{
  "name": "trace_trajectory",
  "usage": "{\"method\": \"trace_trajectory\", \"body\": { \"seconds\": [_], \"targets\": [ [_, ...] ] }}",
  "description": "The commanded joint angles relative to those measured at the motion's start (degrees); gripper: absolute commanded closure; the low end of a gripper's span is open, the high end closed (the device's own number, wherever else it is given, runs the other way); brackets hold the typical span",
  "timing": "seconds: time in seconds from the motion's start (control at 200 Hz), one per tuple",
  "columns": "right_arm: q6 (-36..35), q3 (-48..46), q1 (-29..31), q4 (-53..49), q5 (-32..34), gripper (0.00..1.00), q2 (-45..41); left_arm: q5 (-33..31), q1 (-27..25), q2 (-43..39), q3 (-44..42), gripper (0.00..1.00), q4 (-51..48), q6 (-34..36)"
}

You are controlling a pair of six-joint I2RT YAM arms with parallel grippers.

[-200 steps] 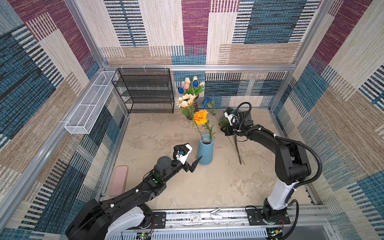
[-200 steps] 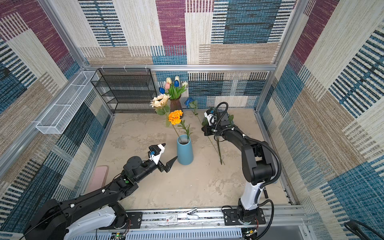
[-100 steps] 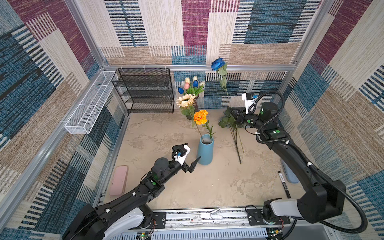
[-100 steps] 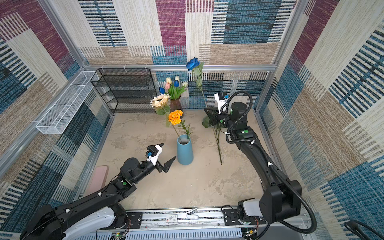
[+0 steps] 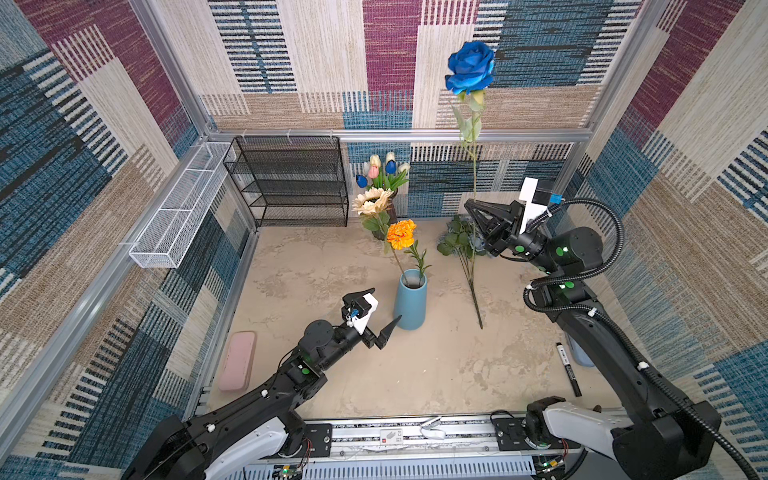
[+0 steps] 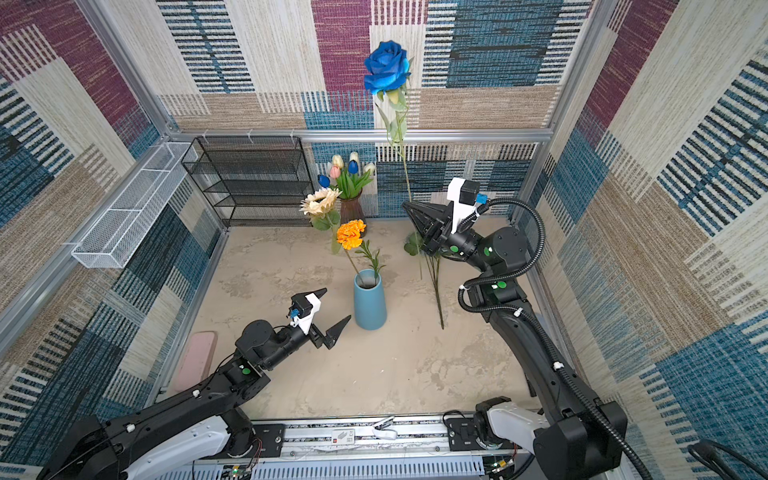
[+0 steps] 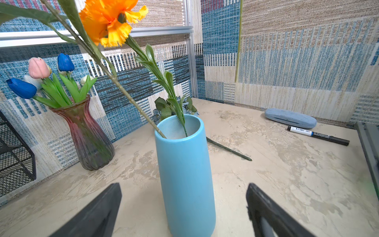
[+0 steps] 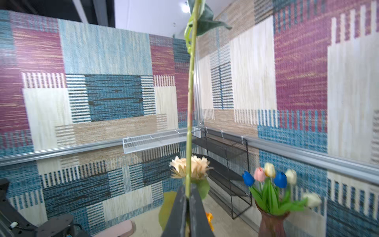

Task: Arrange the flowers into the vase
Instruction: 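Lift the dark blue rose high out of the bunch with the right gripper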

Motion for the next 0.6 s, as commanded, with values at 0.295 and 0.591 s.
{"method": "trace_trajectory", "body": {
  "seconds": [0.295, 0.591],
  "targets": [
    [13.0, 4.2, 7.3, 24.7, 1.2, 1.00, 6.8, 1.0, 0.0, 5.5, 1.2, 0.02, 6.7, -1.4],
    [13.8, 3.5, 10.3, 30.1, 5.5, 1.00, 14.2, 0.7, 0.0, 4.5, 0.4, 0.02, 5.8, -1.8]
  ]
}}
